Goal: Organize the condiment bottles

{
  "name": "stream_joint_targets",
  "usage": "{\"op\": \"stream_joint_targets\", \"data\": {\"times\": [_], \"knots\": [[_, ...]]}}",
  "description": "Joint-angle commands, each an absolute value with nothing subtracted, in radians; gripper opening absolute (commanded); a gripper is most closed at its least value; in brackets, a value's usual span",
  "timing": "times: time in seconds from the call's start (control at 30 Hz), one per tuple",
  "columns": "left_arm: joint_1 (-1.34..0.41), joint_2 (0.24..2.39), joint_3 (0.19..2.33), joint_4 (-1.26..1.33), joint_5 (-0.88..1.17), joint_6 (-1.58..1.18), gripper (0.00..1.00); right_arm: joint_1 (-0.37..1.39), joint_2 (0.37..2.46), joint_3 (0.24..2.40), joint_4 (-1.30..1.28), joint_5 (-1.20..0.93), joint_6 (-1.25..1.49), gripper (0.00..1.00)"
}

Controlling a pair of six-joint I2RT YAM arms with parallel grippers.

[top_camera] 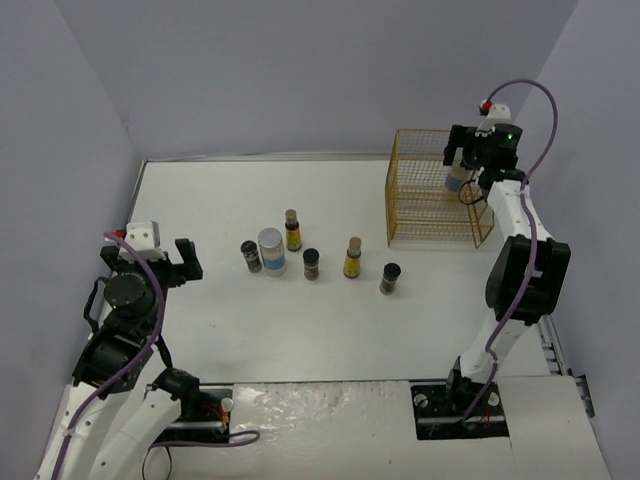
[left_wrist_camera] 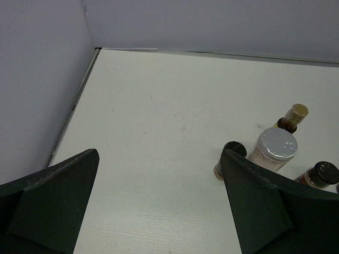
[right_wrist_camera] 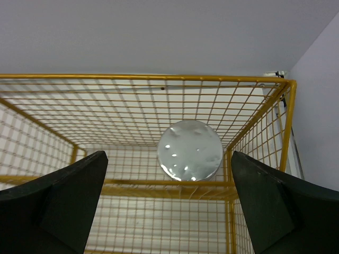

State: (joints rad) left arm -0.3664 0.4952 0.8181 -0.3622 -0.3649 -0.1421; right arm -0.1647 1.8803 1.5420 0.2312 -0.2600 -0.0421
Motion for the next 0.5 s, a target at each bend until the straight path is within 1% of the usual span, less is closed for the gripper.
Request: {"op": "stream_joint_targets", "data": {"times": [0.0, 0.07, 0.1, 0.2, 0.27, 0.4, 0.47], "knots": [[-0.37, 0.51, 0.833, -0.307, -0.35, -0.142, 0.97, -0.095, 1.633, 1.601, 0.15, -0.345, -0.014, 1.0], [-0.37, 0.514, 0.833, -0.307, -0.341, -0.144, 0.97, -0.039, 1.556, 1.554, 0.137, -0.364, -0.023, 1.0], [-0.37, 0.515, 0.833, -0.308, -0.339, -0.144, 0.97, -0.038, 1.555, 1.529, 0.135, -0.37, -0.023, 1.0], [-0.37, 0.531, 0.837, -0.306, -0.313, -0.144, 0.97, 0.124, 1.43, 1.42, 0.124, -0.391, -0.038, 1.0], [-0.37, 0.542, 0.84, -0.31, -0.3, -0.145, 0.97, 0.218, 1.383, 1.358, 0.126, -0.393, -0.046, 1.0], [-0.368, 0.56, 0.847, -0.316, -0.284, -0.146, 0.97, 0.412, 1.329, 1.244, 0.156, -0.375, -0.075, 1.0], [-0.368, 0.565, 0.847, -0.315, -0.28, -0.146, 0.97, 0.536, 1.334, 1.211, 0.173, -0.392, -0.097, 1.0]]}}
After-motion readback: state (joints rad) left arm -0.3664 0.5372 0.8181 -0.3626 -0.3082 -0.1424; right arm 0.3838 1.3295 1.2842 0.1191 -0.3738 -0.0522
